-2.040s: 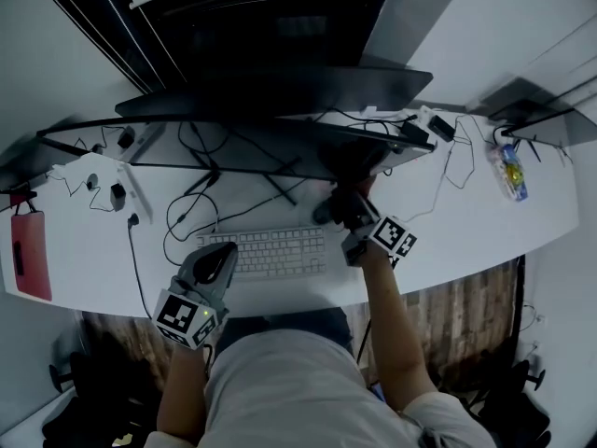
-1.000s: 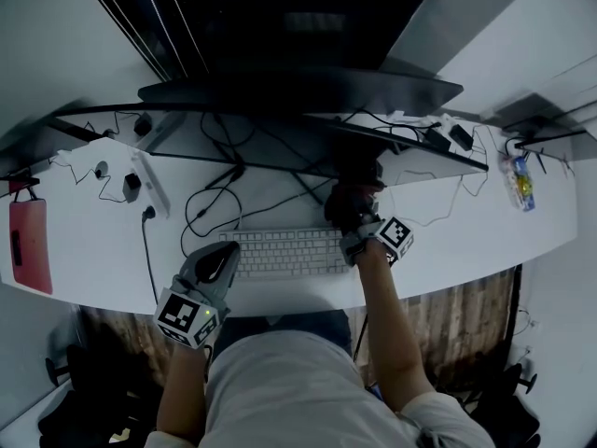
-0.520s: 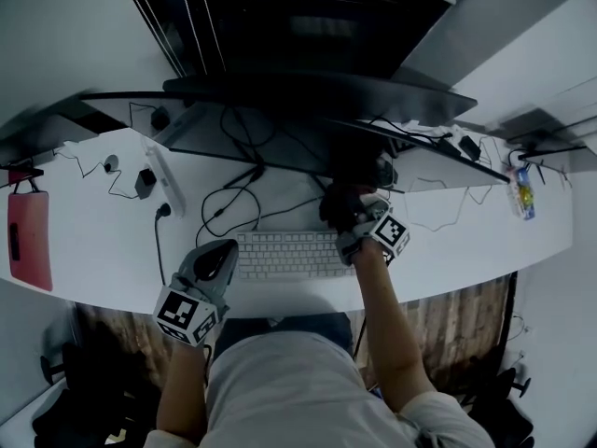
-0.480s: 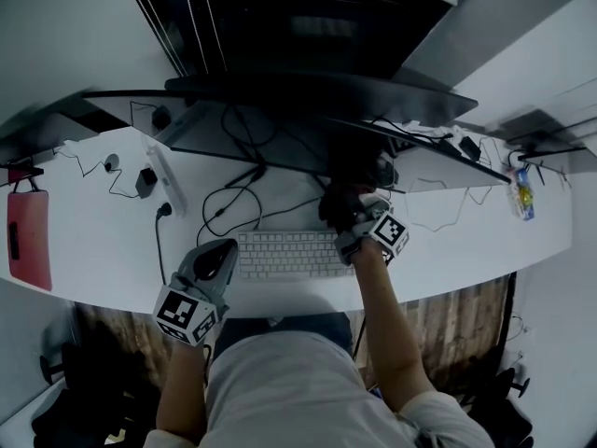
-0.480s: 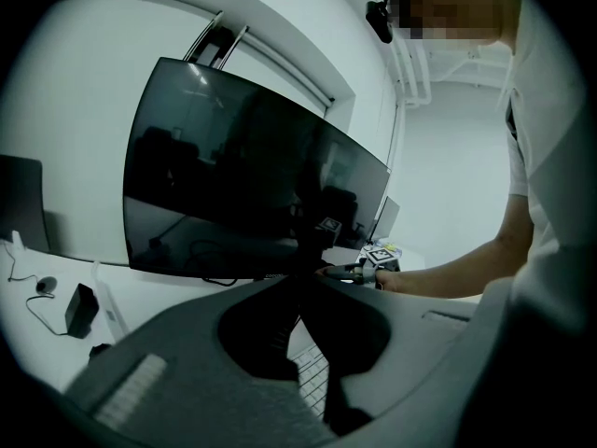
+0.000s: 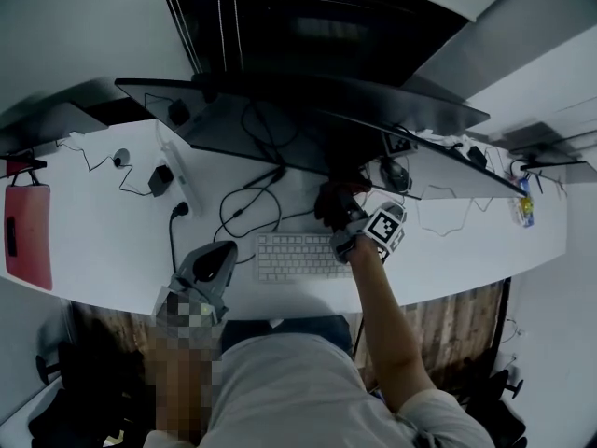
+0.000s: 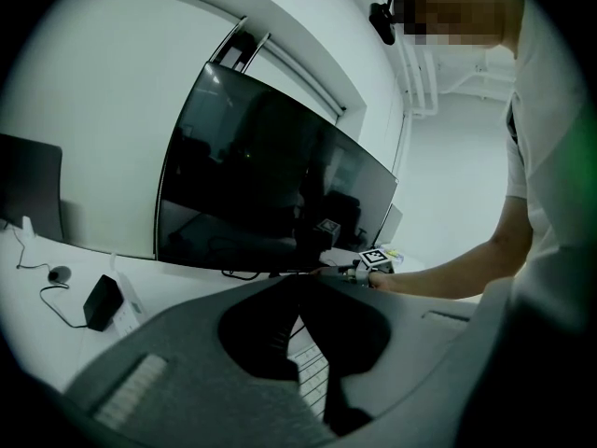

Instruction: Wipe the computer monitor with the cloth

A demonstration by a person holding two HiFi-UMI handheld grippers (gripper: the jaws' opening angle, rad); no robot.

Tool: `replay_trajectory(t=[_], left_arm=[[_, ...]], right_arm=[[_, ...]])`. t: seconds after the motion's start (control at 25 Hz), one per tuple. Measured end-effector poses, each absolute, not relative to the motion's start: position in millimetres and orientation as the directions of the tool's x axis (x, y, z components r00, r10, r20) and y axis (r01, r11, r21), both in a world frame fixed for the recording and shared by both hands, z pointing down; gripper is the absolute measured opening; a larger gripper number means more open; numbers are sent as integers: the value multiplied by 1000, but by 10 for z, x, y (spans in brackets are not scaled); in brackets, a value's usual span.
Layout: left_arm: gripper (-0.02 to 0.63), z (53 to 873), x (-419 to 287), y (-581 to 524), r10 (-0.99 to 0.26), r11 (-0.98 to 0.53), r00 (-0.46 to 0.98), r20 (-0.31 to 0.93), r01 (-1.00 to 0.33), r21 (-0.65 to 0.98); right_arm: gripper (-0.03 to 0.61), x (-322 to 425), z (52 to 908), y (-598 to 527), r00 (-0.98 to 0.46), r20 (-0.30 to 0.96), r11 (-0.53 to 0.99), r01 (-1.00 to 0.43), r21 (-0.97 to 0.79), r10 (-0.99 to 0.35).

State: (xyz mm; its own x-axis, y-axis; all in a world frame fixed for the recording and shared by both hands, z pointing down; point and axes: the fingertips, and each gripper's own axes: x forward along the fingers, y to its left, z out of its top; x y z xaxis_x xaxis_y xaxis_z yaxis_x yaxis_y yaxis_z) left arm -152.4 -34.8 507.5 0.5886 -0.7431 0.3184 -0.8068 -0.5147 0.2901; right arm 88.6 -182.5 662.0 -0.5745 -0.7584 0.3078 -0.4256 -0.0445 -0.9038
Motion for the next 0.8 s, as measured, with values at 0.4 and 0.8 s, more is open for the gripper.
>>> replay_trajectory(t=[0.4,0.8], left_arm=[[9,5151,-2111,-312,-758,-483,567,322,-820,306],[9,5187,-2587,-261,-777,-455,544,318,-833,313]], right_arm=[[94,258,6657,-1914,-605,323,-18,-455,-891,-728],[94,-430,6630,-1985,-651,315,15,-448,-894,-690]])
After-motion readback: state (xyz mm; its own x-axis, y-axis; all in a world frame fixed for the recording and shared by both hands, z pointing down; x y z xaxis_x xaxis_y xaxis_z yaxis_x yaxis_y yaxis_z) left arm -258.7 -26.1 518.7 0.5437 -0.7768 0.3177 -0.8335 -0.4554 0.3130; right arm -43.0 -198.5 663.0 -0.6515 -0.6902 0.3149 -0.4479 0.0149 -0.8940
